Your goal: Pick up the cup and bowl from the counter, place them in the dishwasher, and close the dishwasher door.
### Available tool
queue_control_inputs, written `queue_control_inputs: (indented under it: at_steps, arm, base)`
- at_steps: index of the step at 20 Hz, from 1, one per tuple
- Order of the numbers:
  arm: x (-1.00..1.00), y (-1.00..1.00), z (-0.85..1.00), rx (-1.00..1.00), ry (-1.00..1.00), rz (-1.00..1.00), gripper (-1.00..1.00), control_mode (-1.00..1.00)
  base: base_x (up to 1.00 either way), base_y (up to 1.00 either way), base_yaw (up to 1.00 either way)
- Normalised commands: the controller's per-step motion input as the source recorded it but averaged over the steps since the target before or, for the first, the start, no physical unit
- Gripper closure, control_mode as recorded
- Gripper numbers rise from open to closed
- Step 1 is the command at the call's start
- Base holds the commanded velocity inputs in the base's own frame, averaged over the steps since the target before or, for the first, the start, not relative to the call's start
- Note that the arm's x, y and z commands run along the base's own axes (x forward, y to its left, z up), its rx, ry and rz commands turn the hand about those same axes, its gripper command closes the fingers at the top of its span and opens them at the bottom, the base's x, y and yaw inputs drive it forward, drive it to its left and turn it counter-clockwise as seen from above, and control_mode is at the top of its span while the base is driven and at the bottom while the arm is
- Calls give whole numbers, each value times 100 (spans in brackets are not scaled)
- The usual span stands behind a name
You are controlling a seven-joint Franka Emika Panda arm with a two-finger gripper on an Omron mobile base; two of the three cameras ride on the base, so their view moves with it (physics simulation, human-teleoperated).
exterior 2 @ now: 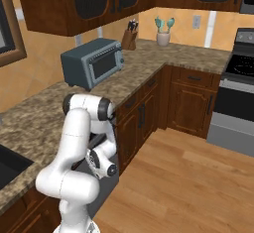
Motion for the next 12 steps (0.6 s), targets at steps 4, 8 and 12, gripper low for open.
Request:
queue_control_inputs:
  at_steps: [4, 8, 12]
  arm:
    - [0, 100, -15, 19, 0, 14, -100, -100]
    - [0, 100, 0, -8, -7, 0, -100, -100]
    - [0, 68, 0, -15, -6, -2, -100, -100]
  base:
    - [0, 0, 0]
    - [0, 0, 0]
    - [0, 0, 0]
